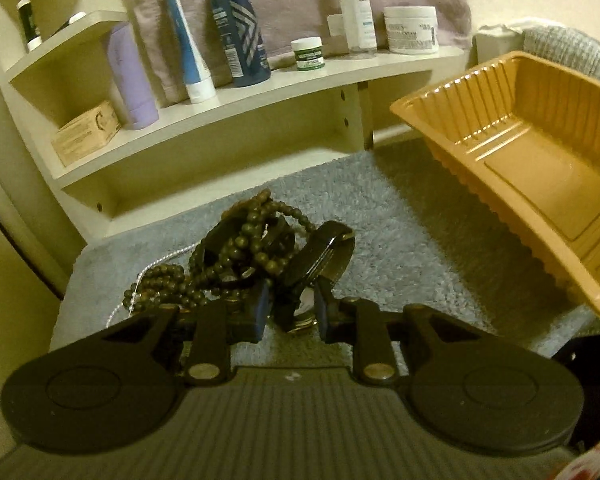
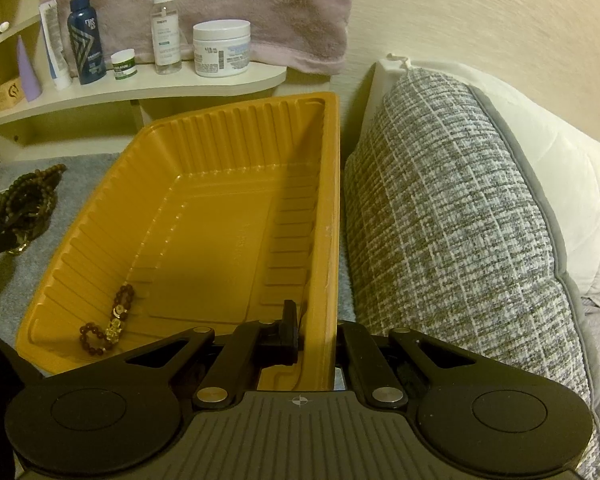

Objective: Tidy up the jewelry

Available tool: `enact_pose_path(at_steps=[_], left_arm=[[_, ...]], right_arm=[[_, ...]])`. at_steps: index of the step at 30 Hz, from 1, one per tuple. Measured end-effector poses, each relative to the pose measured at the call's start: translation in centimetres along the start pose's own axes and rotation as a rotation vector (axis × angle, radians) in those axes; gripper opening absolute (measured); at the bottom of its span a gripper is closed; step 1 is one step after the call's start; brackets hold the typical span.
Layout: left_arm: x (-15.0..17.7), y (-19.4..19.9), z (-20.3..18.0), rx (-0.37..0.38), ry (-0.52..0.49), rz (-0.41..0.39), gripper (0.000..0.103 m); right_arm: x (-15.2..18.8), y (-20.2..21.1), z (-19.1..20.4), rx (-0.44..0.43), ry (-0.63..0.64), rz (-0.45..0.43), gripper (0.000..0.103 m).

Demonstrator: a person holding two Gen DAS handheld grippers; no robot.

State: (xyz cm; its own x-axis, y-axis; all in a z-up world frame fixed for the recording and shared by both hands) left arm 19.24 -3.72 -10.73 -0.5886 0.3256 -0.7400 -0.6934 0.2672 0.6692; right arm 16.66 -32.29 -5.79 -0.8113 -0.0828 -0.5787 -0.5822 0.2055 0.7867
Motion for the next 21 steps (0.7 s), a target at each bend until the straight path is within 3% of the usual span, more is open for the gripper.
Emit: enact_pose_path(at_steps=[5,21], left_arm=[[0.0,-0.7,0.0,-0.016,-0.038,0.019,0.015],[-0.3,1.0,-0.3,0.006,0.042,-0.005,0.012]], right_arm=[[0.0,-0.1,0.0,-0.001,0.001,-0.001,0.003],[0.0,0.0,0.0,-0.004,-0.002,-0.003,0.003]])
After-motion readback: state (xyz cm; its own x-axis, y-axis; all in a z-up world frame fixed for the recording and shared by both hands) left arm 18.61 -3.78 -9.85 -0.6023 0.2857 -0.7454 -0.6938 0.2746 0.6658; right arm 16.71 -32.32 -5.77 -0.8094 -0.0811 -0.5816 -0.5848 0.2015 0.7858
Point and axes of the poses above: each gripper's, at about its wrist camera, not at the fingertips, and y roughly against the way its jaws point, z to its left, x to its underside, the point moved 9 cm from there along -y, roughly the way its jaws point, and after that the axes turned 13 degrees about x, right-handed, at the moved point
